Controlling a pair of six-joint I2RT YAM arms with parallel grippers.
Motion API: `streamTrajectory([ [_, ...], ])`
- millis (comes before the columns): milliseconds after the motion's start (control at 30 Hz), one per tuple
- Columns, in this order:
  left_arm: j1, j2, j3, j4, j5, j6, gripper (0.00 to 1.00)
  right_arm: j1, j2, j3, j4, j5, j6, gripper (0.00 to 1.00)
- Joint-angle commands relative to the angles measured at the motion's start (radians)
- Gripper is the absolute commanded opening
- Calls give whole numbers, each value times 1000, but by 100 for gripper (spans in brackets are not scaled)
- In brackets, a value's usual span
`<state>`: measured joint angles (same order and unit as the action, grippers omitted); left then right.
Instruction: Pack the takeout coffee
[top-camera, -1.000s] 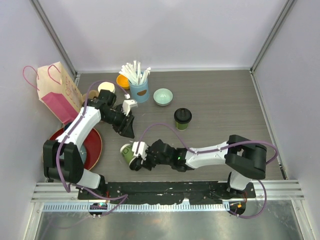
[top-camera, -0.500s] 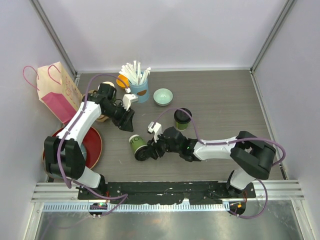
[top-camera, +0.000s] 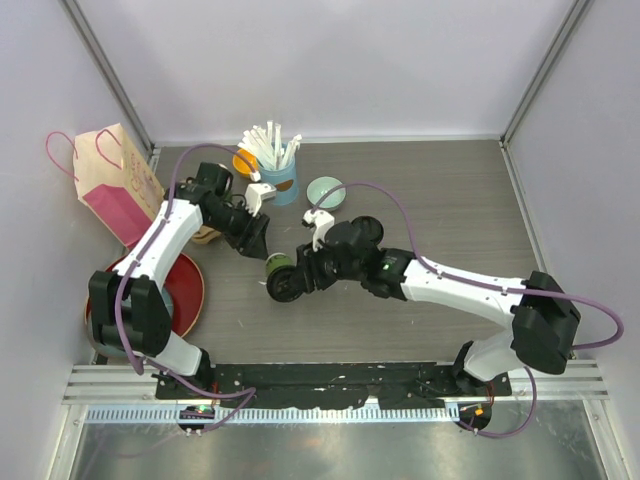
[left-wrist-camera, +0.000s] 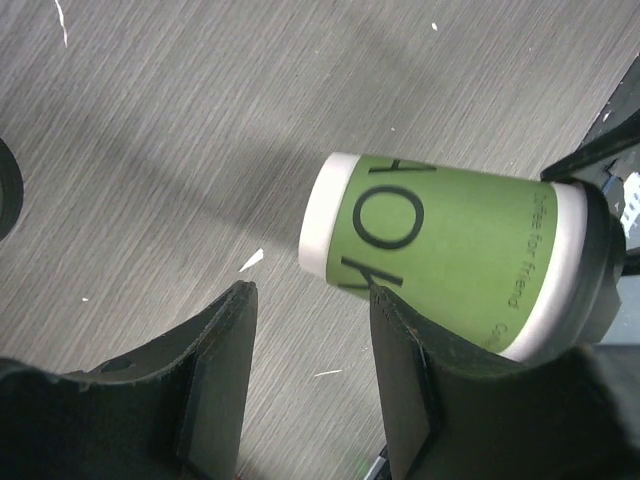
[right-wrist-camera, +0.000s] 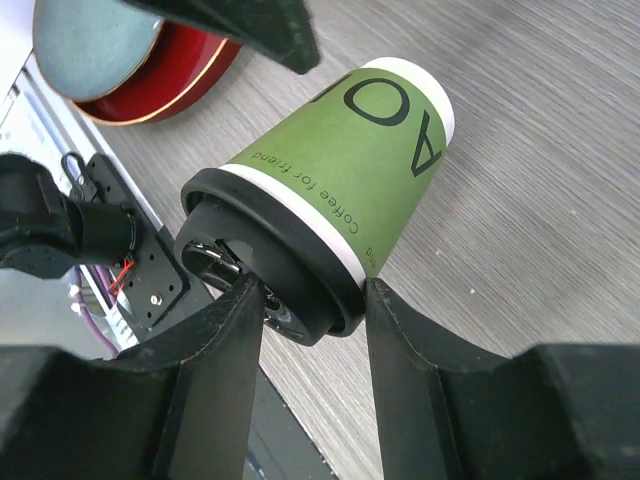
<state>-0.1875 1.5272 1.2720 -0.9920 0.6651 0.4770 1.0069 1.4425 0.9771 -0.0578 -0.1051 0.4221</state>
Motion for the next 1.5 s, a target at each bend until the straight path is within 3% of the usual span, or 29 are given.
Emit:
streamTrajectory([
  [0,5,1,47,3,31,-35,52,-36,-28,109,-250,39,95,19],
  [233,5,-12,46,32,8,-74,52,-186,47,319,-539,-36,89,13],
  [500,5,-24,21,76,8,-92,52,-323,223,486,-648,-224,182,4],
  [900,5,-27,0,98,39,-95,52,-326,354,618,-671,-353,300,4],
  [1033,5,-27,3,95,42,-92,52,-327,409,672,-757,-387,331,2],
  [1467,6,-36,-3,104,39,-89,52,-326,507,680,-774,-439,437,2],
])
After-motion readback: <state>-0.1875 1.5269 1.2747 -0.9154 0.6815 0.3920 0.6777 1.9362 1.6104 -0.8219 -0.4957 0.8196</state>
